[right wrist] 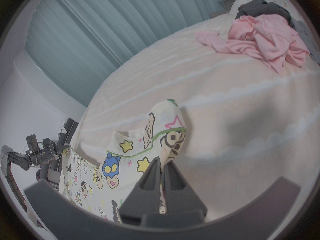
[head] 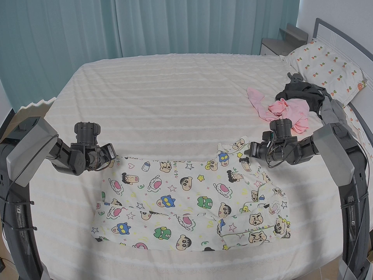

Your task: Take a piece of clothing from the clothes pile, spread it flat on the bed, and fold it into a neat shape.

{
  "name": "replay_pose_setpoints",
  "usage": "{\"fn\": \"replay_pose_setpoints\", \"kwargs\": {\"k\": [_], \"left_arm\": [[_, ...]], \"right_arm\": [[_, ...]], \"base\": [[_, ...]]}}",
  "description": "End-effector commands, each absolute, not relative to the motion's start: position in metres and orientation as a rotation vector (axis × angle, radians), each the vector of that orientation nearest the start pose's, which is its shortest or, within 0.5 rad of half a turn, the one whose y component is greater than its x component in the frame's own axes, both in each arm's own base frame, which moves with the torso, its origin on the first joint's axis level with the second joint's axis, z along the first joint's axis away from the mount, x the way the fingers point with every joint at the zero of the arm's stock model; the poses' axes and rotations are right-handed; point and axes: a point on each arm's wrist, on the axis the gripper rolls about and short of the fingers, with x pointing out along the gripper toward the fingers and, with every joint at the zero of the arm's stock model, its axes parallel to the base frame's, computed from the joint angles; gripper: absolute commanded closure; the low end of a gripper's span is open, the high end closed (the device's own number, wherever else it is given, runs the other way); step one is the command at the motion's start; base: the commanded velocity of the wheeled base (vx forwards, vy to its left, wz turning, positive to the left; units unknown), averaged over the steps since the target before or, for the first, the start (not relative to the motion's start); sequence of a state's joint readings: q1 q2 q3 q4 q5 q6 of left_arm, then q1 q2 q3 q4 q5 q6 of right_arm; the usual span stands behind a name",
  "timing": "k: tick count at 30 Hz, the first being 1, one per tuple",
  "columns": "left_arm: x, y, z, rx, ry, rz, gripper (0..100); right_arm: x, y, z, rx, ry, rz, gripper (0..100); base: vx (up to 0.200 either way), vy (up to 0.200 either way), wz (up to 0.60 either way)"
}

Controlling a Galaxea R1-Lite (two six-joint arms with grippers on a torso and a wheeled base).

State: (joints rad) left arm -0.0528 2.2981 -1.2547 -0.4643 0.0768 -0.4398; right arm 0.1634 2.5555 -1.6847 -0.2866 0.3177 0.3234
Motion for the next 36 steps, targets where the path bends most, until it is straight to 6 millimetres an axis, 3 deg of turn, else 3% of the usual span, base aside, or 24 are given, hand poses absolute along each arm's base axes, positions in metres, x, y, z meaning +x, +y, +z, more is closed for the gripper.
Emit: {"fn": "replay_pose_setpoints", "kwargs": {"k": [1, 12, 19, 26, 27, 36], "left_arm": [[0.439, -0.022, 0.058, -0.379, 0.525, 0.187, 100], [0.439, -0.026, 0.058, -0.374, 0.502, 0.201, 100], [0.435, -0.028, 0.056, -0.365, 0.516, 0.190, 100], [0.435, -0.028, 0.056, -0.365, 0.516, 0.190, 100], [0.435, -0.028, 0.056, -0.365, 0.516, 0.190, 100], [0.435, -0.028, 0.056, -0.364, 0.517, 0.191, 100]], "right_arm": [[0.489, 0.081, 0.037, 0.385, 0.602, 0.359, 100], [0.484, 0.070, 0.041, 0.389, 0.503, 0.361, 100], [0.470, 0.065, 0.048, 0.414, 0.542, 0.448, 100], [0.471, 0.065, 0.039, 0.415, 0.570, 0.447, 100], [0.473, 0.066, 0.035, 0.417, 0.581, 0.446, 0], [0.480, 0.065, 0.018, 0.411, 0.600, 0.456, 0]], "base": [[0.000, 0.000, 0.00], [0.000, 0.000, 0.00], [0.000, 0.000, 0.00], [0.000, 0.000, 0.00], [0.000, 0.000, 0.00], [0.000, 0.000, 0.00]]}}
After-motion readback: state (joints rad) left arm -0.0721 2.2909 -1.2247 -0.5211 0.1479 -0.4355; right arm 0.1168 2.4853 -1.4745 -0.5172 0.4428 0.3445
